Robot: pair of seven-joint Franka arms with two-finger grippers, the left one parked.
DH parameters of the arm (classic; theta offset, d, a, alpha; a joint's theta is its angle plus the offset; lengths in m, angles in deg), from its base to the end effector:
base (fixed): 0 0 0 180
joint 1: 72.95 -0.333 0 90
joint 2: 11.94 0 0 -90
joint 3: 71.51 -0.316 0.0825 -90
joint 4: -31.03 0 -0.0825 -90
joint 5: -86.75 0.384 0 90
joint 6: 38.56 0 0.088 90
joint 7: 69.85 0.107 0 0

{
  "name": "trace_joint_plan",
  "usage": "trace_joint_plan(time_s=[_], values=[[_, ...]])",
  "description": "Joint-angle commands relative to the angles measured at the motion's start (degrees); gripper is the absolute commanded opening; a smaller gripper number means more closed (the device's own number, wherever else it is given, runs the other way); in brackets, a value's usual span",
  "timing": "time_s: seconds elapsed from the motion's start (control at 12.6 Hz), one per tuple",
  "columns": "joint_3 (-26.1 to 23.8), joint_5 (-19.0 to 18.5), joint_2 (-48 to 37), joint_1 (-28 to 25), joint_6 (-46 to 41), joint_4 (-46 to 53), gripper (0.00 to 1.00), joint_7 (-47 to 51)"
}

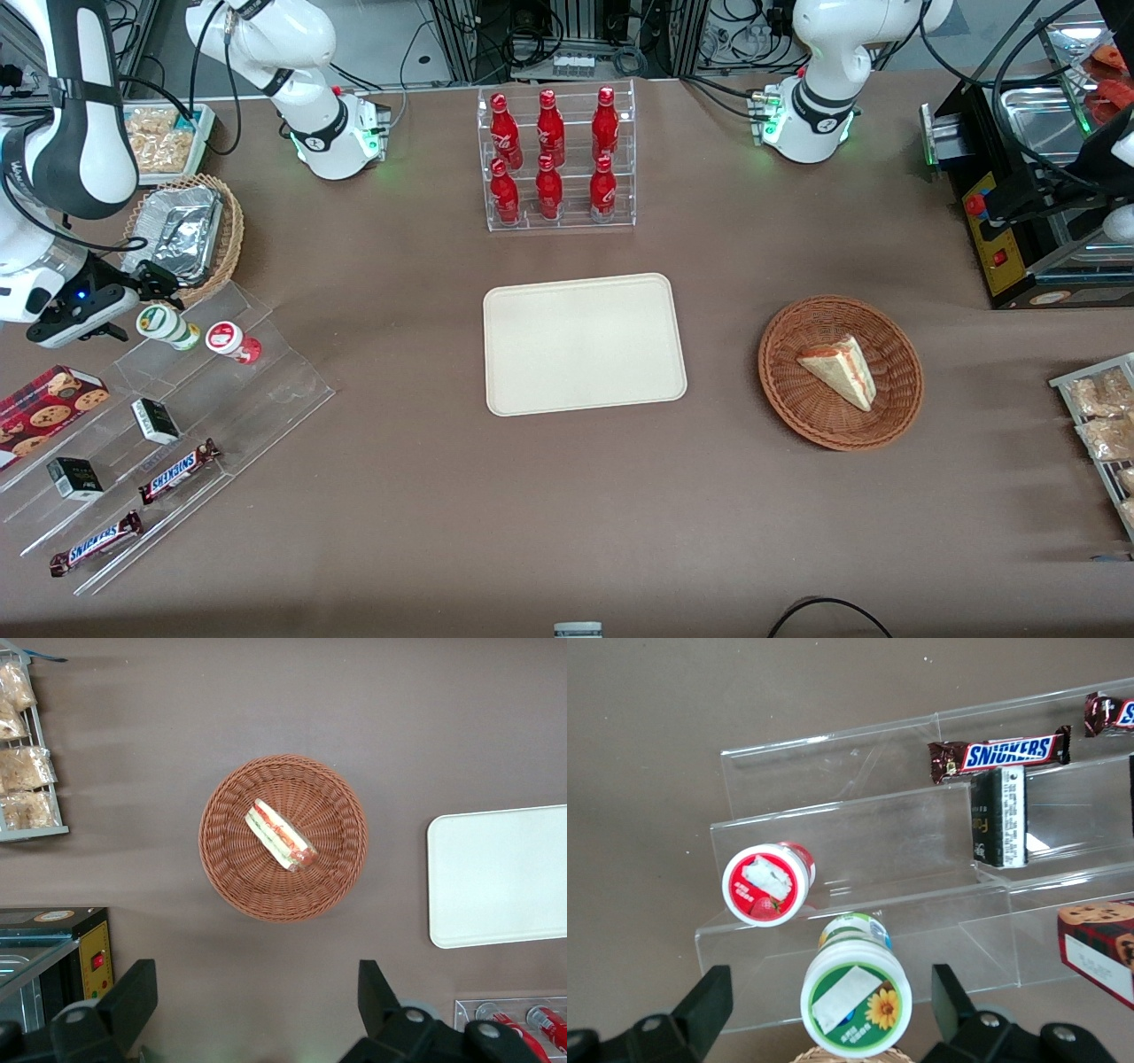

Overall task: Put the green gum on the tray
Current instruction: 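Lower the open right gripper over the green sunflower-label cup on the shelf, then close the right gripper on the green cup and lift it off the shelf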

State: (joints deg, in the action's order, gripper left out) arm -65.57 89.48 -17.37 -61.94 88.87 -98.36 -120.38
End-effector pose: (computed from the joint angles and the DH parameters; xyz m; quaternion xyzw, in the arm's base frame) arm 0.4893 -0.1481 0.4076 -0.9606 -0.2754 -0.0384 0.0035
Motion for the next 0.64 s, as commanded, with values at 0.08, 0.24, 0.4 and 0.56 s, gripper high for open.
trace_joint_plan(time_s=[0.08, 0.24, 0.4, 0.56], values=[[0.0, 0.6, -1.3, 1.3, 2.7, -2.9, 1.00, -1.2], [0.0, 0.6, -1.3, 1.4, 3.0, -3.2, 1.00, -1.3], [0.0, 0.6, -1.3, 1.7, 3.3, -3.8, 1.00, -1.3], [0.0, 0.6, -1.2, 1.8, 4.1, -4.2, 1.00, -1.3]])
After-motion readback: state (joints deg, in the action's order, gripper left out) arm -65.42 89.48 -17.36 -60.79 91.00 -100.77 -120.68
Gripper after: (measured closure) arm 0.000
